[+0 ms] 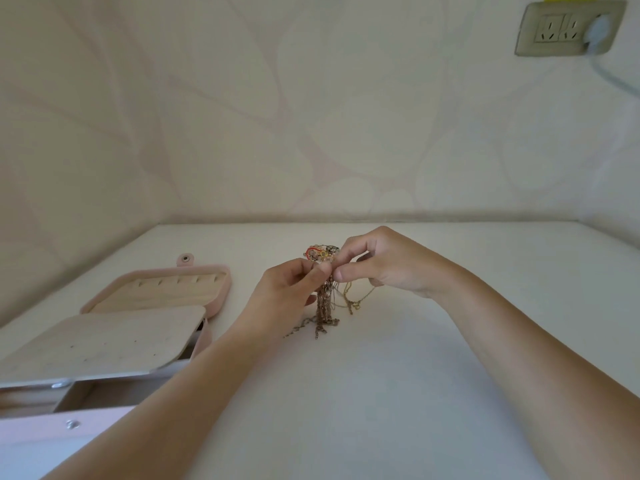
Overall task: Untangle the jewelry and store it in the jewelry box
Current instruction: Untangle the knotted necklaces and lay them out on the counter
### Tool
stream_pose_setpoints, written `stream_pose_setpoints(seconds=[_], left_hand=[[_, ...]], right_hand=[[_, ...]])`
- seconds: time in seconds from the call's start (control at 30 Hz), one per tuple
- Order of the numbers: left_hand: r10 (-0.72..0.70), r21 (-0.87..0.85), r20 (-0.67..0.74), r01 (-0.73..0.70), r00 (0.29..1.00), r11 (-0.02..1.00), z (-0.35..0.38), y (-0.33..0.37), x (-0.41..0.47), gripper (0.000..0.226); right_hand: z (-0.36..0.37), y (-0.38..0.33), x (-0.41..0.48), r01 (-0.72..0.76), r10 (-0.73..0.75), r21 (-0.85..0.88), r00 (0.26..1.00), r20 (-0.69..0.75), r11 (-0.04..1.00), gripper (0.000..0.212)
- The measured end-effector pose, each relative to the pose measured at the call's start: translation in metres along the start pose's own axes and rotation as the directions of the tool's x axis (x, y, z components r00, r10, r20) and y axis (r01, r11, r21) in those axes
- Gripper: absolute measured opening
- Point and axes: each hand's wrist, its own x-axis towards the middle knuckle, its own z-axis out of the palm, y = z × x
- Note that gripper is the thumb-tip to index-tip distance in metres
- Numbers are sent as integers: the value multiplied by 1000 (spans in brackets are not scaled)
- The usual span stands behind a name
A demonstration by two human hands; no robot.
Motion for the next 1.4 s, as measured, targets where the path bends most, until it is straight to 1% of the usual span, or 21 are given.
stream_pose_setpoints(seconds=[0.1,0.2,0.23,0.3,0.37,0.43,0.5,0.53,0.57,0.63,0.73,0.83,0.9,1.0,1.13,1.2,1.27,1.3,1.33,1.37,1.4], left_hand=[[97,110,-2,-96,995,989,-1,1,-3,51],[137,80,-47,-133,989,988,-1,7,-5,70],[148,71,-72,-143,986,987,0,9,-5,70],[161,44,-110,-157,981,987,1,12,-6,64],[157,9,-138,-158,978,987,1,14,-6,57],[157,-16,-165,-162,974,987,0,15,-6,39],[145,-20,-180,-151,973,988,0,15,-7,22],[142,-13,-174,-147,974,989,1,15,-7,17],[138,-13,-167,-142,976,990,2,15,-8,15],[128,-44,-176,-137,976,990,2,12,-8,13],[75,-152,-220,-110,973,982,0,12,-5,19],[-24,-350,-224,-57,974,935,-3,17,-3,27],[-46,-399,-208,-41,977,916,-4,21,-4,27],[-41,-336,-224,-38,974,941,-5,22,-5,24],[-75,-260,-259,5,963,966,-6,21,-4,21],[-112,-225,-278,49,954,973,-7,21,-3,23],[-139,-171,-311,88,940,981,-10,21,-1,32],[-128,-104,-335,99,933,990,-12,22,-1,36],[-88,15,-359,100,929,995,-15,22,0,40],[-24,171,-379,95,925,981,-17,24,-1,41],[51,339,-388,91,920,937,-19,26,-2,42]], right_hand=[[3,2,3,-43,39,84,998,45,996,8],[5,-3,3,-79,67,199,995,70,977,7],[6,-4,3,-96,81,249,994,70,964,8],[11,-6,4,-139,119,380,990,77,915,10],[18,-5,7,-178,154,506,984,90,844,7],[24,-1,11,-192,174,615,981,89,765,6],[24,0,14,-166,183,710,982,52,684,5],[21,1,14,-146,178,727,983,33,671,9],[18,0,13,-134,166,715,986,26,686,13],[13,-3,9,-115,114,638,993,44,761,16],[11,-7,2,-81,50,444,995,81,892,20],[16,-8,1,-31,9,238,995,95,971,8],[20,-7,2,-14,-1,135,994,110,991,7],[20,-3,3,-6,-1,48,990,140,999,12],[19,1,3,-33,54,-105,977,207,994,17],[15,3,3,-28,67,-186,976,206,982,18],[9,4,1,-51,105,-249,972,210,967,19],[5,5,0,-65,127,-275,969,214,959,18],[1,6,-1,-79,146,-297,966,212,952,17],[-4,7,-2,-93,160,-307,966,202,947,14],[-8,7,-3,-103,166,-308,968,188,946,11]])
